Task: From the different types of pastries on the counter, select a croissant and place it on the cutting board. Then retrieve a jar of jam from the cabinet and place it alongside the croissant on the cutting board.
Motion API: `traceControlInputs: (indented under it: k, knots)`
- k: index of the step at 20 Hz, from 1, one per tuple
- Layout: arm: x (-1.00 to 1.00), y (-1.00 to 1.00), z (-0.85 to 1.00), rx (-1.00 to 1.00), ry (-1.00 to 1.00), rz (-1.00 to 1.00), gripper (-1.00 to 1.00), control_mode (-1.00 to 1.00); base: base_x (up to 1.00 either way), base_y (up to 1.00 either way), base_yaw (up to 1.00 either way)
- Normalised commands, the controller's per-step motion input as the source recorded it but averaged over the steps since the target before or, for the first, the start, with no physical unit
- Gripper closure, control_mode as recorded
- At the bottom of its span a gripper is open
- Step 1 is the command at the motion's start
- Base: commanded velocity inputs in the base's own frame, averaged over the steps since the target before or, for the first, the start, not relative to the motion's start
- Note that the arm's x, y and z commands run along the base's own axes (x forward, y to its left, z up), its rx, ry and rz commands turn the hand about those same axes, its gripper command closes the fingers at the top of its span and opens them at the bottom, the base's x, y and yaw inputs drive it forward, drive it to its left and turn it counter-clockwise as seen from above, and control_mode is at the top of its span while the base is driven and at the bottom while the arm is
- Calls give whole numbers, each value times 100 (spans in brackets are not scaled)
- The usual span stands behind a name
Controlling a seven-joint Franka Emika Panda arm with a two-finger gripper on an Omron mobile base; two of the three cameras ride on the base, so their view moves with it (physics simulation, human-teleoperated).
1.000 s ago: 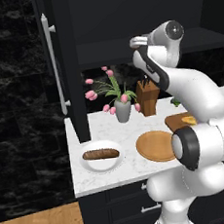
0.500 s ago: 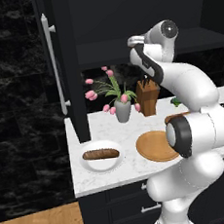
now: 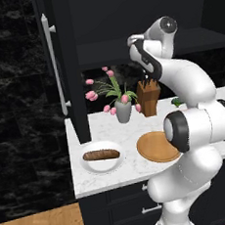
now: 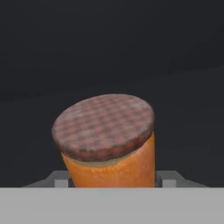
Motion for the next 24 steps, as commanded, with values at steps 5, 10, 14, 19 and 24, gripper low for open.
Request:
traceControlInputs:
  k: [5,10,14,19,24]
  knots:
    - [-67,-17,18,0,-9,4,100,-100,0,0,0]
    - [-97,-3,85,0,-26,0,100,-100,0,0,0]
    - [-100,-30,32,0,-13,0,100,-100,0,0,0]
    - [-82,-10,5,0,-2,-9,100,-100,0,0,0]
    - [-100,-27,14,0,-4,-19,100,-100,0,0,0]
